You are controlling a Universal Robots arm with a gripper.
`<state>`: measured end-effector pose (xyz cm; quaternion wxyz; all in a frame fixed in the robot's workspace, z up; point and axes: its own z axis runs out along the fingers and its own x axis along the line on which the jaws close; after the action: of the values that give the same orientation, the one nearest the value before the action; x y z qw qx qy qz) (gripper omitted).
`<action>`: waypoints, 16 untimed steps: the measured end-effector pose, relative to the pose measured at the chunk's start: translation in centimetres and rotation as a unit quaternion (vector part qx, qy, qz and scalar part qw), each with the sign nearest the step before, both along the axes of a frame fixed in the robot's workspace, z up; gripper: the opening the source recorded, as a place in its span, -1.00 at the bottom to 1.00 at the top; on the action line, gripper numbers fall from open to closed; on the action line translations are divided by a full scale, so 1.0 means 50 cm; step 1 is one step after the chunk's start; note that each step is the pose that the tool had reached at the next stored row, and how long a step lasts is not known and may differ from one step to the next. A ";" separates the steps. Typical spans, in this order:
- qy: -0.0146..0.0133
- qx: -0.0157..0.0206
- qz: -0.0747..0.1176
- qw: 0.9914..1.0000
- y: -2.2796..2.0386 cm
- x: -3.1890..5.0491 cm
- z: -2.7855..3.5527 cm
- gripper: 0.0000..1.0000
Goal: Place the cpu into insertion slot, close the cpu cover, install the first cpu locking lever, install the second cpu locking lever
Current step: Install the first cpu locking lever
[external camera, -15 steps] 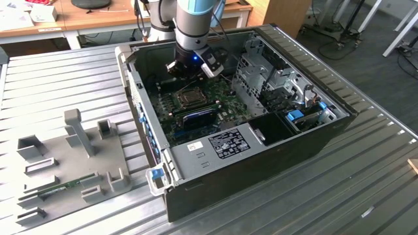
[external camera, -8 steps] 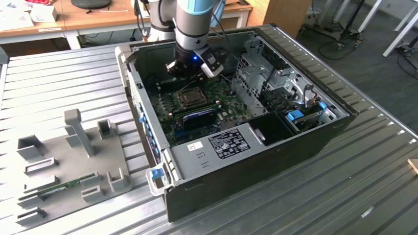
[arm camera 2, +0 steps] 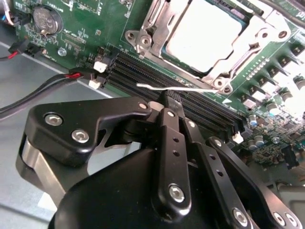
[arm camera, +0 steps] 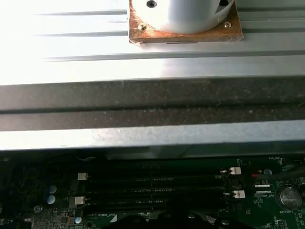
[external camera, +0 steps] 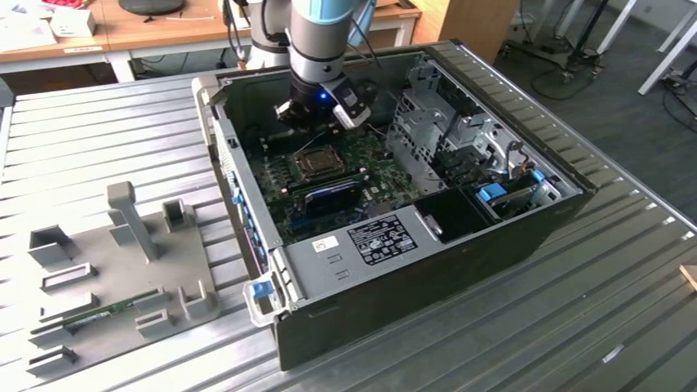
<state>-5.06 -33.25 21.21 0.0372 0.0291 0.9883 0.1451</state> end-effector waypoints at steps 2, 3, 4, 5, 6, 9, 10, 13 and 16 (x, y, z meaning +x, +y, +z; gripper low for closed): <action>0.000 0.000 0.000 1.000 0.0001 0.000 0.007 -0.79; 0.000 0.000 0.000 1.000 0.0000 0.000 0.011 -0.79; 0.000 0.001 0.000 1.000 0.0000 0.000 0.015 -0.79; 0.000 0.001 0.000 1.000 0.0000 0.000 0.019 -0.79; 0.000 0.001 0.000 1.000 0.0000 0.000 0.021 -0.79; 0.000 0.001 0.000 1.000 0.0001 0.000 0.023 -0.79; 0.000 0.001 0.000 1.000 0.0001 -0.001 0.023 -0.79; -0.004 0.001 0.000 1.000 -0.0002 -0.003 0.023 -0.79; -0.010 0.001 0.003 1.000 -0.0005 -0.008 0.023 -0.79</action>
<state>-5.44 -33.28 22.34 0.0470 0.0245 0.9878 0.1467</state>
